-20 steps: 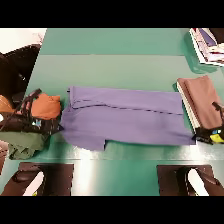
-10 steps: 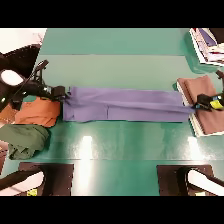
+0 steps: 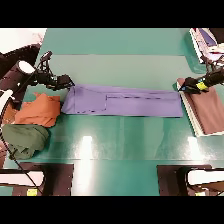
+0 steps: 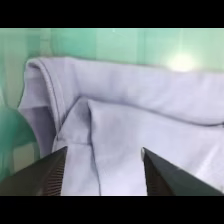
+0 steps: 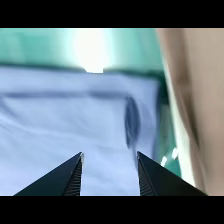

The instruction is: Fold the shirts.

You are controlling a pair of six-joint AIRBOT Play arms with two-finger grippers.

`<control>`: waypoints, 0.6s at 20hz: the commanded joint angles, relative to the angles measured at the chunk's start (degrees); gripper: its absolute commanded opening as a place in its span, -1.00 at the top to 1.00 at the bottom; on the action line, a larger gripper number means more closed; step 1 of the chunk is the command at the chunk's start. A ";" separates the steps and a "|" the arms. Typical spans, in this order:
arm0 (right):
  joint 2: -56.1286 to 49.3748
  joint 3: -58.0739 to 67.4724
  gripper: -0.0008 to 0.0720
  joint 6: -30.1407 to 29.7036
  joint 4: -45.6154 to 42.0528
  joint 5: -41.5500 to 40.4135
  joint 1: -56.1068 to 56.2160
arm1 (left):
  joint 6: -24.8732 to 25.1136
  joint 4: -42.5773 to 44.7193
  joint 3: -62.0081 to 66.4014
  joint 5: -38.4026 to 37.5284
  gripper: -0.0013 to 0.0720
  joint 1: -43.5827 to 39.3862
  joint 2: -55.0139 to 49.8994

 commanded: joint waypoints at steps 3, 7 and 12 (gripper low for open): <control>-1.53 0.79 -0.16 -3.21 4.46 6.36 -4.04 | -1.40 -0.72 1.97 -6.73 -0.27 0.02 -0.26; -0.13 -8.72 -0.52 -4.09 8.68 5.53 -9.33 | -1.01 -2.97 1.95 -9.09 0.87 0.02 -0.28; -1.53 -15.37 -0.52 -6.05 12.83 -0.17 -9.81 | -0.98 -5.05 1.95 -8.70 0.87 -2.03 -0.28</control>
